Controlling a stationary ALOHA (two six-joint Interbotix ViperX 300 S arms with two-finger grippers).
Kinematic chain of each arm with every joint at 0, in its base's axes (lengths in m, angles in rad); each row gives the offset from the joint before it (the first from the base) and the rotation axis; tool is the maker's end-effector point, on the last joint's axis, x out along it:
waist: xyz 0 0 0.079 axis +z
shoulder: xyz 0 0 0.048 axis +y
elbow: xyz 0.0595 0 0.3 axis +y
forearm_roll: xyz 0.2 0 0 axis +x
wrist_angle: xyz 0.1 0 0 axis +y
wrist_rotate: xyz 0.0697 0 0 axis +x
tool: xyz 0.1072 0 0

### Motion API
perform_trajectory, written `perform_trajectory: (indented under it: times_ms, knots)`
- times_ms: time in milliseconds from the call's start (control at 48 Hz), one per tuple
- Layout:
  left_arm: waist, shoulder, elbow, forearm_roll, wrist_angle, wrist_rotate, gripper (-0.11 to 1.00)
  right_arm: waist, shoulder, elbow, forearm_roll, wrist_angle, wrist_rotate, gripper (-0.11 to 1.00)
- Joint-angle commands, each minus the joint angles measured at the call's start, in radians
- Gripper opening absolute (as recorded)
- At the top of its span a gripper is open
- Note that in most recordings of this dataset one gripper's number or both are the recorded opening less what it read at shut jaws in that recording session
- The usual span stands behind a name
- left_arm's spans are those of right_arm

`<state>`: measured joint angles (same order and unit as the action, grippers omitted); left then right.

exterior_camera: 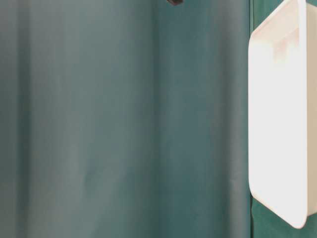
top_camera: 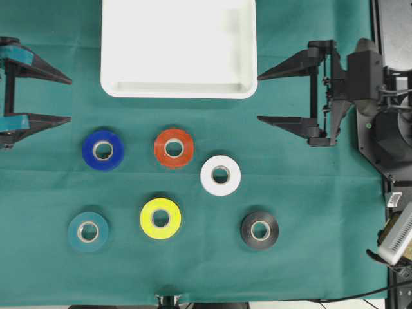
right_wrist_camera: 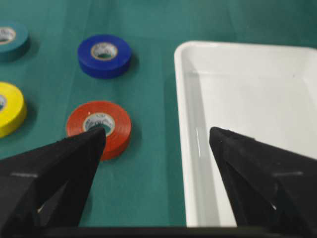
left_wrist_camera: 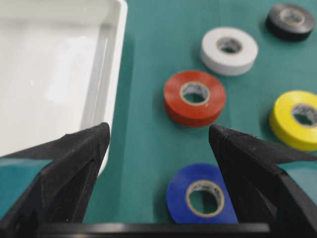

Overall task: Put the tape alternately from left to right into the white case.
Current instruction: 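Move both grippers inward from the table edges toward the tape rolls, then lower the right gripper over the white tape roll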

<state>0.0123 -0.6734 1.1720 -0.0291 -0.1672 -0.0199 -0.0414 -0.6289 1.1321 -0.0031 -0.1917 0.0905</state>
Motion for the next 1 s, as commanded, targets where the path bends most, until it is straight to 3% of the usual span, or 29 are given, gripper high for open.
perform_trajectory:
  times_ms: [0,667,980]
  knots:
    - [0.005,0.034,-0.031,-0.002,-0.005,0.000,0.95,-0.002,0.037,-0.034,-0.002,0.006,0.003,0.82]
    - [0.008,0.270,-0.118,-0.002,-0.005,0.000,0.95,0.029,0.290,-0.161,-0.002,0.107,0.003,0.81]
    - [0.008,0.288,-0.124,-0.003,0.006,0.002,0.94,0.044,0.327,-0.186,-0.005,0.114,0.002,0.81]
